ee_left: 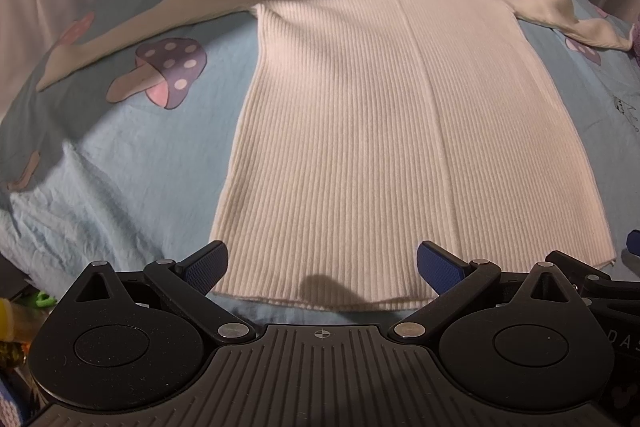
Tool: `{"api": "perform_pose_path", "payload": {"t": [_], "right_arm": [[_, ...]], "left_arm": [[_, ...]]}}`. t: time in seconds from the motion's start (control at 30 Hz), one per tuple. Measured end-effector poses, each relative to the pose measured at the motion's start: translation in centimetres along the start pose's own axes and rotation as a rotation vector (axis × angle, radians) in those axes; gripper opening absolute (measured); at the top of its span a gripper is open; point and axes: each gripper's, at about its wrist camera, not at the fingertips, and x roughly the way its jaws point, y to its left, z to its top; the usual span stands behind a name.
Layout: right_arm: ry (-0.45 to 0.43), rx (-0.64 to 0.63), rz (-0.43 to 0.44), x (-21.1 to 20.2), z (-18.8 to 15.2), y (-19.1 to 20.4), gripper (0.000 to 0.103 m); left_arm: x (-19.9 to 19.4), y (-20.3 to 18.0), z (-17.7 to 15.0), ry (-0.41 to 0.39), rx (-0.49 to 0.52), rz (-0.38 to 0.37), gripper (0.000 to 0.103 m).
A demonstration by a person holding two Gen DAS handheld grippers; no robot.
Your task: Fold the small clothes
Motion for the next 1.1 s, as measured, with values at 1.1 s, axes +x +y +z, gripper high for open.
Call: {"api": "perform_pose_path", "payload": {"t": [1.1], "right_arm": [[-0.001,0.003,0.040,0.38,0.19,-0.58,0.099]], "left_arm": [[0.19,-0.32,0.18,0.016,-0.007,0.013,0.103]]}}
